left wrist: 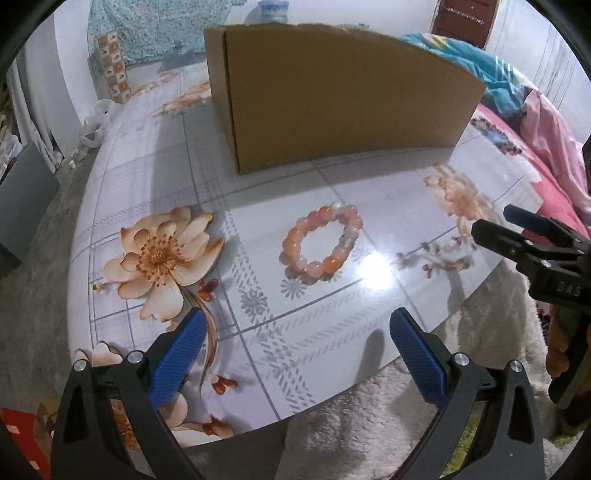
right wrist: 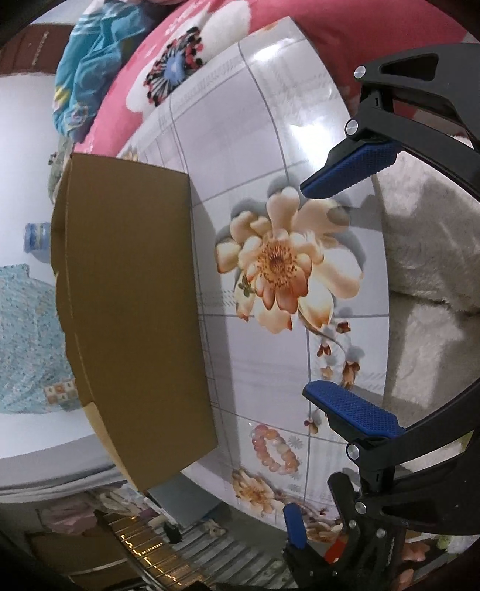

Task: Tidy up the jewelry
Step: 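Move the open left gripper toward the orange beaded bracelet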

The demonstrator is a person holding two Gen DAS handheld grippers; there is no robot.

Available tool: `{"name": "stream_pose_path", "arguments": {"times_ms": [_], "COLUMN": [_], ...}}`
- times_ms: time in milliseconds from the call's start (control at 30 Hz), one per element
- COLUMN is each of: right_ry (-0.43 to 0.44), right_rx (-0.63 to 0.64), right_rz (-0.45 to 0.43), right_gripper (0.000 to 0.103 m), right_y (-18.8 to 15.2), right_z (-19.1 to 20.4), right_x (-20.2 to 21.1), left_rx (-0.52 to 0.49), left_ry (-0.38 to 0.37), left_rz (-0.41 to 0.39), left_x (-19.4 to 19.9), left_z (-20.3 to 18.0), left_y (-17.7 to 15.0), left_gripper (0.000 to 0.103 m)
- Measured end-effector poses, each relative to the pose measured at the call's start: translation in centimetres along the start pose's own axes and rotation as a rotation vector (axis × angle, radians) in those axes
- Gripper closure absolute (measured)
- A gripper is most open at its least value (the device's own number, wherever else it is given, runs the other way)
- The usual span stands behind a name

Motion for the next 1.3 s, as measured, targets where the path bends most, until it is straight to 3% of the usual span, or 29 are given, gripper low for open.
{"name": "stream_pose_path", "arguments": {"times_ms": [200,1300], "right_ry": [0.001,-0.071], "right_rx": [0.004,0.065], "right_rz": [0.018,0.007], "right_gripper": [0.008,0.008], "right_y": [-0.6,-1.4], "right_z": [0.0,1.3], "right_x": [-0.6,-1.4], "left_rx": [-0.028,-0.024], "left_ry": [0.059,0.065], "left_rz": [-0.007,-0.011], "left_x": [-0.2,-0.5], "left_z": [-0.1,-0.2], "left_y": [-0.1,0.1], "left_gripper": [0.006,0.005]}}
Point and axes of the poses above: each gripper's, at about its wrist camera, not at the fingertips, and x roughly against the way its jaws point, z to its left, y to its top, the point moved 8 cm from there along -x, roughly the way its jaws point, and after that the axes turned 12 degrees about -x, right-handed, at the moved point
